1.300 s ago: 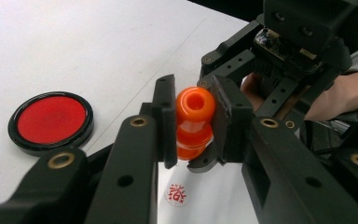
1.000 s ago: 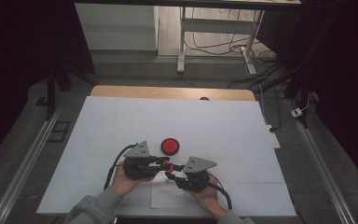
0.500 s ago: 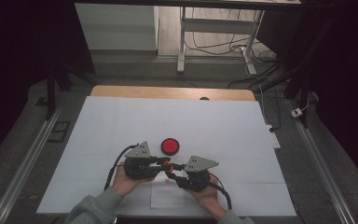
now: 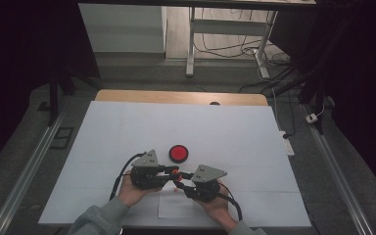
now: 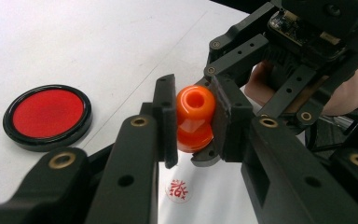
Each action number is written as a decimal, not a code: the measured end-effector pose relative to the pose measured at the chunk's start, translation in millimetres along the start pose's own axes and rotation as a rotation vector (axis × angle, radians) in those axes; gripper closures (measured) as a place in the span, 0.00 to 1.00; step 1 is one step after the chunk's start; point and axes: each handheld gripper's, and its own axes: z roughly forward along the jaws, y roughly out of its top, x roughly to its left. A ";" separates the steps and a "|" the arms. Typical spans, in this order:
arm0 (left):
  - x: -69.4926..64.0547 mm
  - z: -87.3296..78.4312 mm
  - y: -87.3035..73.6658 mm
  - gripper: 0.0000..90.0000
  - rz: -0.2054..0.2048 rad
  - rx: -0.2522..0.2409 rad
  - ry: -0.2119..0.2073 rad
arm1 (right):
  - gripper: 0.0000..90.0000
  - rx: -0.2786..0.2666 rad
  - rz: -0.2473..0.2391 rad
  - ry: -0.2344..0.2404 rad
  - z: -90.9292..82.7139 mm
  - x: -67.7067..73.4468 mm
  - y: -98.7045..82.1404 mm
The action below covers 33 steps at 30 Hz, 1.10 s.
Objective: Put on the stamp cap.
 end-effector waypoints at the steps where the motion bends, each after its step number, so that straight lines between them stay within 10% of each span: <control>1: -0.1 0.0 0.0 0.81 0.000 0.000 -0.001 | 0.72 0.001 -0.004 -0.001 -0.2 0.3 0.4; 33: -9.4 9.6 -2.1 0.81 0.050 0.030 0.039 | 0.71 0.045 -0.057 0.000 -1.6 1.8 1.8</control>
